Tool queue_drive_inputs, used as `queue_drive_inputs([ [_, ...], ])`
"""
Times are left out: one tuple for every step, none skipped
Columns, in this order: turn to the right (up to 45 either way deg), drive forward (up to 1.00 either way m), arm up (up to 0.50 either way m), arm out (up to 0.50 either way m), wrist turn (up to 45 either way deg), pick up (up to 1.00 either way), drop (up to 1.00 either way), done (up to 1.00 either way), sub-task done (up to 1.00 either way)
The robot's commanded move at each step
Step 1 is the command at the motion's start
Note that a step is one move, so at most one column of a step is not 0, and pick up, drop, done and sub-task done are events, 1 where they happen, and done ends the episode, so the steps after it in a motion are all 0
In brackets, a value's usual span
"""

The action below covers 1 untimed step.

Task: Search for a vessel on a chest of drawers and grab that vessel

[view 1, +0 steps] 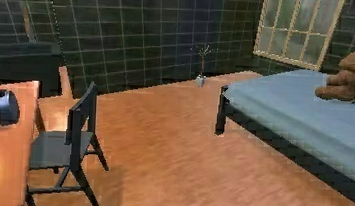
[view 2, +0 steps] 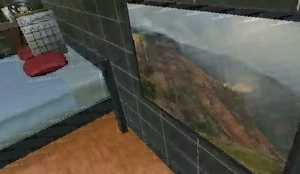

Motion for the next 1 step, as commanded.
queue_drive_inputs([
  [0.0, 1.0, 0.0, 0.0, 0.0, 0.0, 0.0, 0.0, 0.0],
])
